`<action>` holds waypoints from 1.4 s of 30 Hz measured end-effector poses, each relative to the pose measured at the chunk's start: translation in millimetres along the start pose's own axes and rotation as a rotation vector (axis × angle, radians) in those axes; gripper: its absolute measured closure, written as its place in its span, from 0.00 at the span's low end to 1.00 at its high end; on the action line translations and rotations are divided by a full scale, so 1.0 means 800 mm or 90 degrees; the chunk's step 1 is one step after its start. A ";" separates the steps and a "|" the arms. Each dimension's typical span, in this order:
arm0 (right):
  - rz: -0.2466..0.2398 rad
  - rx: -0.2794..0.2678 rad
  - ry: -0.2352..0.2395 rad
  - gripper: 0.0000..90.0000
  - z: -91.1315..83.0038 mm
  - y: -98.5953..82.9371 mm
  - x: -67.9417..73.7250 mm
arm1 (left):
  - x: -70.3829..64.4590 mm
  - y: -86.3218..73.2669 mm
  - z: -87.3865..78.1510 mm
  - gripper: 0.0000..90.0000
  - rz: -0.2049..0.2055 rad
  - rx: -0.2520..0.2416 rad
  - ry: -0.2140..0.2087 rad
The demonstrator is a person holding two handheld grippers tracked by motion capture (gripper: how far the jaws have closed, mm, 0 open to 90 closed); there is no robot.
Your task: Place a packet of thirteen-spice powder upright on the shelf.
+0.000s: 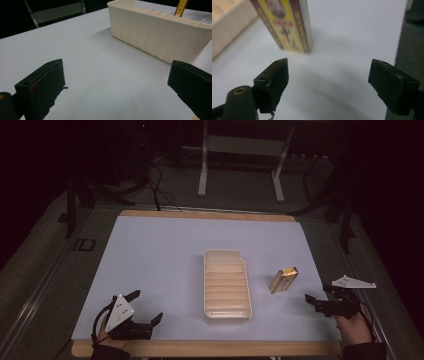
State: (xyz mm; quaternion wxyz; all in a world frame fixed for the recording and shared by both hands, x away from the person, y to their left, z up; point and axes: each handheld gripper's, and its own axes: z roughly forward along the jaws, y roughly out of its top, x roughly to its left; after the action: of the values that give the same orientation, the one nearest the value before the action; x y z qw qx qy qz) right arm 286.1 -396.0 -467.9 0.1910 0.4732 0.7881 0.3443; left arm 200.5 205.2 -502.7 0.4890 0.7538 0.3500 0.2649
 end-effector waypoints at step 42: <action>-0.384 0.512 0.240 0.17 0.029 0.019 0.045 | 0.000 0.000 0.001 0.01 -0.007 0.018 -0.008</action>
State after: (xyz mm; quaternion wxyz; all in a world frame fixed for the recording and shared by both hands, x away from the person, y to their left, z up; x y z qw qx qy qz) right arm 293.1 -350.7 -472.0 -0.0597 0.1915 0.9794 0.0238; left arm 201.4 204.5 -502.9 0.4820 0.7602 0.3548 0.2527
